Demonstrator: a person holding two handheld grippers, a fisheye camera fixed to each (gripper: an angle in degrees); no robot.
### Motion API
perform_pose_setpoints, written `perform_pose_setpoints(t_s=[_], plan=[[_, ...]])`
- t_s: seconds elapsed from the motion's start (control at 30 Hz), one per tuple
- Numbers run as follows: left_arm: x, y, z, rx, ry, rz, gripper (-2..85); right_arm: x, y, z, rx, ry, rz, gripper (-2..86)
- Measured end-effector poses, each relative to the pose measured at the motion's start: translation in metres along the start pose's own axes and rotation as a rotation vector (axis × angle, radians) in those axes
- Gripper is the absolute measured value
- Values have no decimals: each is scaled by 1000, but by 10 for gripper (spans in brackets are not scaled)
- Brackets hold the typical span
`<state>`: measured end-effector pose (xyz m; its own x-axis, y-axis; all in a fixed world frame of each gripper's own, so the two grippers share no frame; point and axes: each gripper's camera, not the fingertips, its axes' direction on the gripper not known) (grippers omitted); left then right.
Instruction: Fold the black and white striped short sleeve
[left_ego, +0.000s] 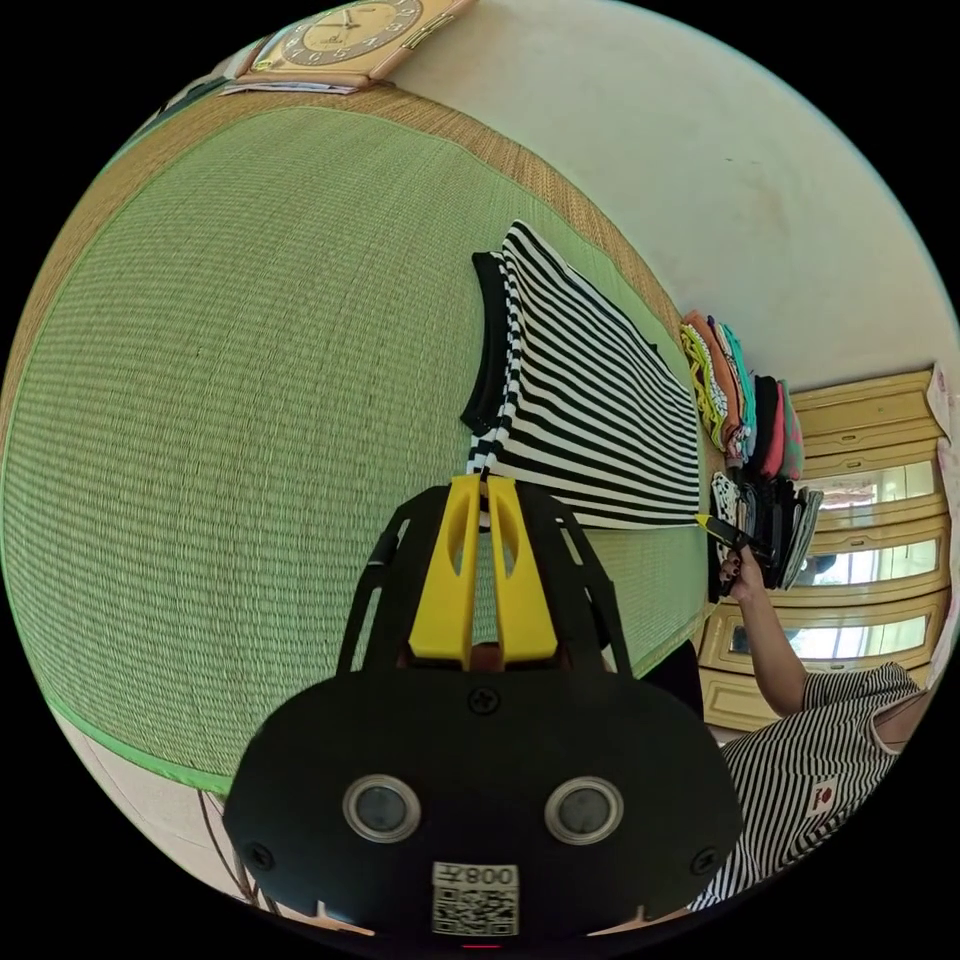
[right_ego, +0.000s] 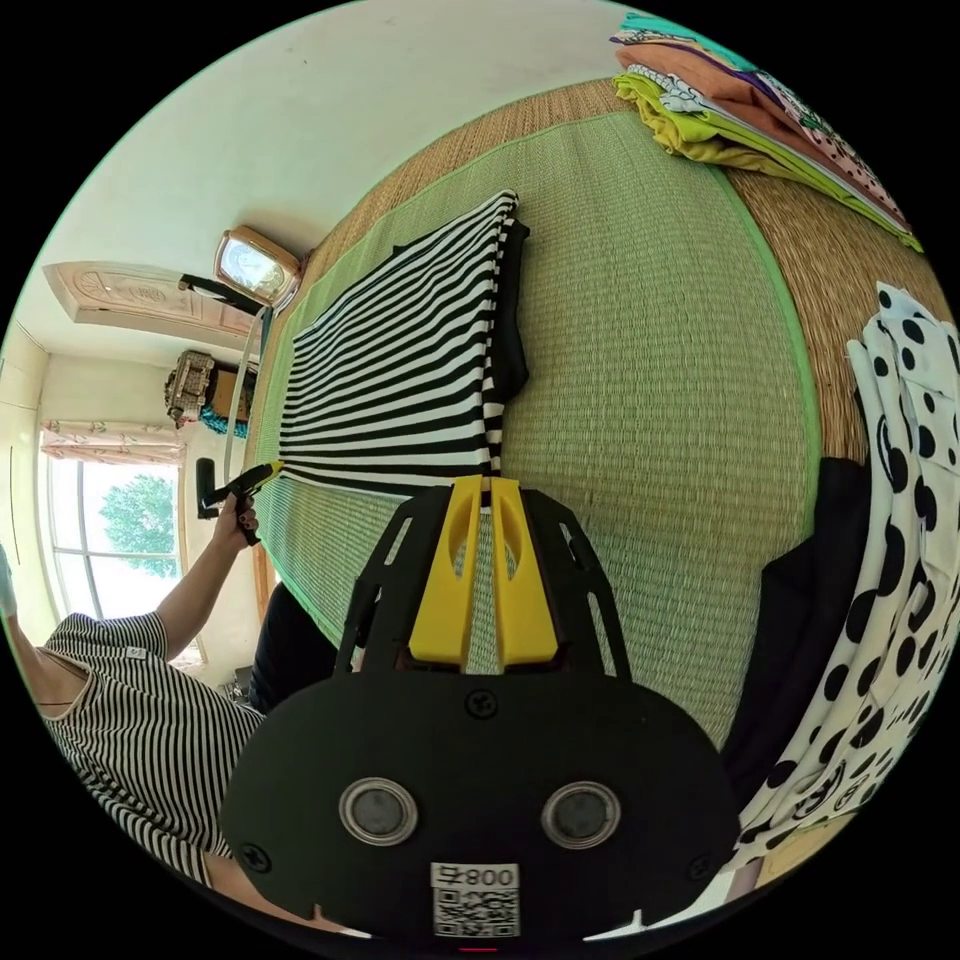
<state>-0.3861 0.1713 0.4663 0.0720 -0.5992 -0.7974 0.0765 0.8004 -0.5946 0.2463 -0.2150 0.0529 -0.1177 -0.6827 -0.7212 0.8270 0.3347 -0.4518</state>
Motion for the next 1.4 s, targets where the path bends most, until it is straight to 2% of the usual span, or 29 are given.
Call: perform_pose_setpoints(t_s=[0.4,0.57,0.7,0.8,1.0,1.2,1.3,1.4], plan=[[4,0,34,18,-3,-35,23,7,5,-8,-8,-28,40,20],[15,13,39,63,-128,-56,22,4,16,-24,59,-13,54,34],[32,25,57,90,-72,30,21,1,25,-33,85,-23,54,60],[52,28,89,45,-68,115,19,-4,26,-29,73,11,42,67],[69,24,169,-116,-215,154,7,-7,23,-10,11,74,36,47],[63,40,185,-31,-131,118,11,-5,26,-14,16,34,24,24],[83,51,199,9,-38,205,25,-7,27,-19,27,14,13,19],[125,55,236,-34,54,354,45,-6,29,-27,55,-56,15,15]])
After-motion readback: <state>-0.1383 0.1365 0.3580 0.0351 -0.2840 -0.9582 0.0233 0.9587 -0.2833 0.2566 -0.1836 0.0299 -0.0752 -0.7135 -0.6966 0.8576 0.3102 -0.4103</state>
